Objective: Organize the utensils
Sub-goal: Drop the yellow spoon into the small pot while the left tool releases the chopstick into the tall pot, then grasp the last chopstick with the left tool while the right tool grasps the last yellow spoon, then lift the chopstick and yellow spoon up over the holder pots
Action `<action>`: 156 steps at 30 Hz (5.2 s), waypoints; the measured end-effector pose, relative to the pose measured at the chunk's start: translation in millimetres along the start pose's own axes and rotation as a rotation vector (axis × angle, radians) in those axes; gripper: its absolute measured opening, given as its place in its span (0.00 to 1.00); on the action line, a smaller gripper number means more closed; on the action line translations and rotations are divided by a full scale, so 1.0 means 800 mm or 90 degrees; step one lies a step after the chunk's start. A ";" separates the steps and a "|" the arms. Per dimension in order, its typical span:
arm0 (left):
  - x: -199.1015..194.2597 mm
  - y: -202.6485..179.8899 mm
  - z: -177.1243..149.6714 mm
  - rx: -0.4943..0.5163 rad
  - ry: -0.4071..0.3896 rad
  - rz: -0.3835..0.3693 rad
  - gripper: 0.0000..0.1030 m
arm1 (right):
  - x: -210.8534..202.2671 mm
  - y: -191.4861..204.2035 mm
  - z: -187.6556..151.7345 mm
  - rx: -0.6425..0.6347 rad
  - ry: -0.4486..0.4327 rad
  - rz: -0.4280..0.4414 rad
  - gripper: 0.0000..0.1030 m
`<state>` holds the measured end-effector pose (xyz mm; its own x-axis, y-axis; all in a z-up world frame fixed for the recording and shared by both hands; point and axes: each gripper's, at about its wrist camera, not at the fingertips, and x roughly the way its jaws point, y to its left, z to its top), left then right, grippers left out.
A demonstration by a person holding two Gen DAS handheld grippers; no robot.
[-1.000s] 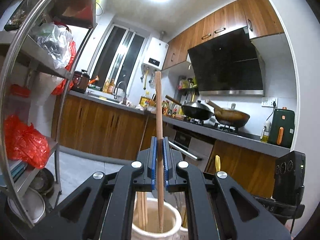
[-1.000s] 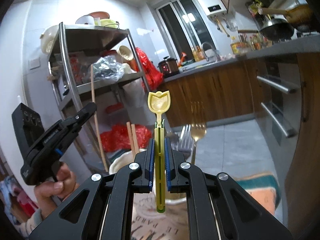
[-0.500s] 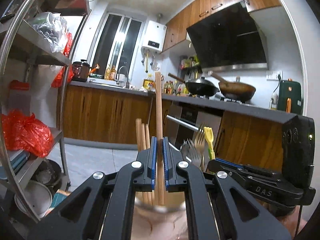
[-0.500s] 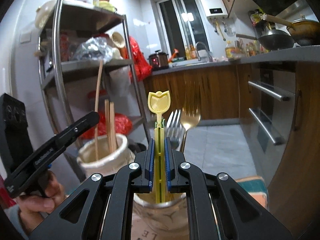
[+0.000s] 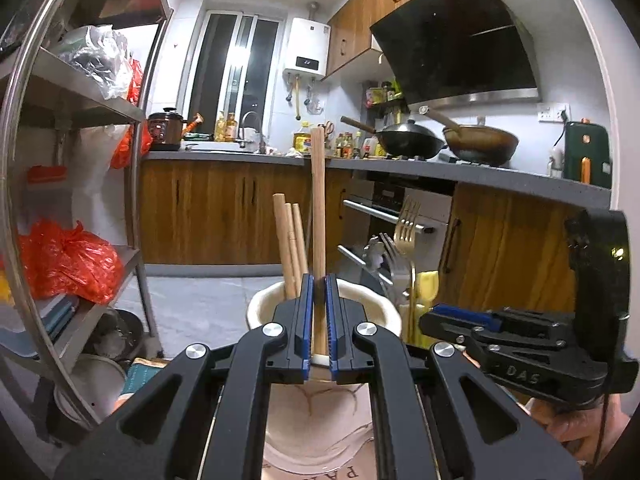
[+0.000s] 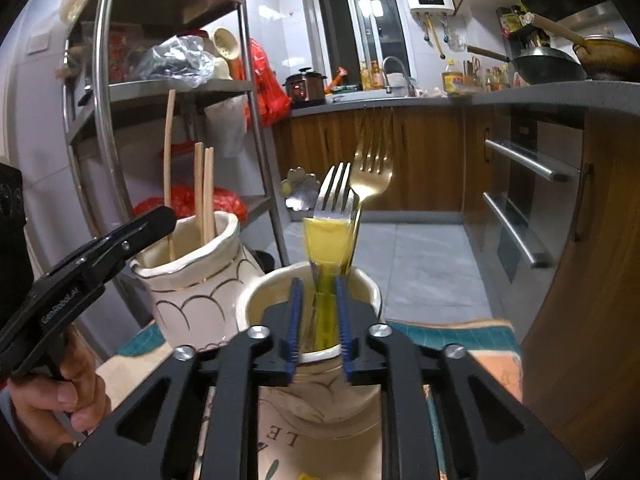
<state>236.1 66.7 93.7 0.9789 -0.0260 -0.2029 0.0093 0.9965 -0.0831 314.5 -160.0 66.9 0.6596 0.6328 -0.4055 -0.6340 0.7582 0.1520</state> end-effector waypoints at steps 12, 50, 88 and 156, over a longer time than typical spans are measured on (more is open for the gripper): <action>-0.030 0.007 0.002 0.008 -0.021 0.014 0.44 | -0.026 0.005 -0.001 -0.007 -0.016 0.012 0.22; -0.065 -0.066 -0.162 0.105 0.368 -0.086 0.35 | -0.035 0.020 -0.126 -0.023 0.309 0.069 0.38; -0.008 -0.055 -0.123 0.209 0.699 -0.147 0.06 | -0.009 0.040 -0.104 -0.228 0.683 0.043 0.17; -0.034 0.034 0.072 -0.138 -0.083 -0.130 0.06 | -0.036 -0.018 0.040 0.073 -0.088 0.123 0.10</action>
<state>221.6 99.4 153.4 0.9793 -0.1992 -0.0356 0.1779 0.9315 -0.3173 317.7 -183.9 105.5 0.5854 0.7766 -0.2328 -0.7084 0.6296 0.3190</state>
